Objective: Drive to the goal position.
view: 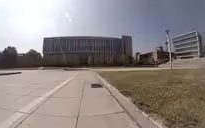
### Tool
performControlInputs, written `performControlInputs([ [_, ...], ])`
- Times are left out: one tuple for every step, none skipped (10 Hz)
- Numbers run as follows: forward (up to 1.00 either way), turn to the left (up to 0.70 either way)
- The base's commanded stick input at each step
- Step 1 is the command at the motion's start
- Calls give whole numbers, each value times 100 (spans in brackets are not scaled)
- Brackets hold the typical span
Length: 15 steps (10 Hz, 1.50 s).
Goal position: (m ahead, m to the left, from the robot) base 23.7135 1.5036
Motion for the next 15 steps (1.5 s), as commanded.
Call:
performControlInputs([
  [4, 0],
  [4, 0],
  [4, 0],
  [4, 0],
  [4, 0],
  [4, 0],
  [4, 0],
  [4, 0],
  [4, 0],
  [4, 0],
  [4, 0],
  [4, 0],
  [4, 0],
  [4, 0],
  [4, 0],
])
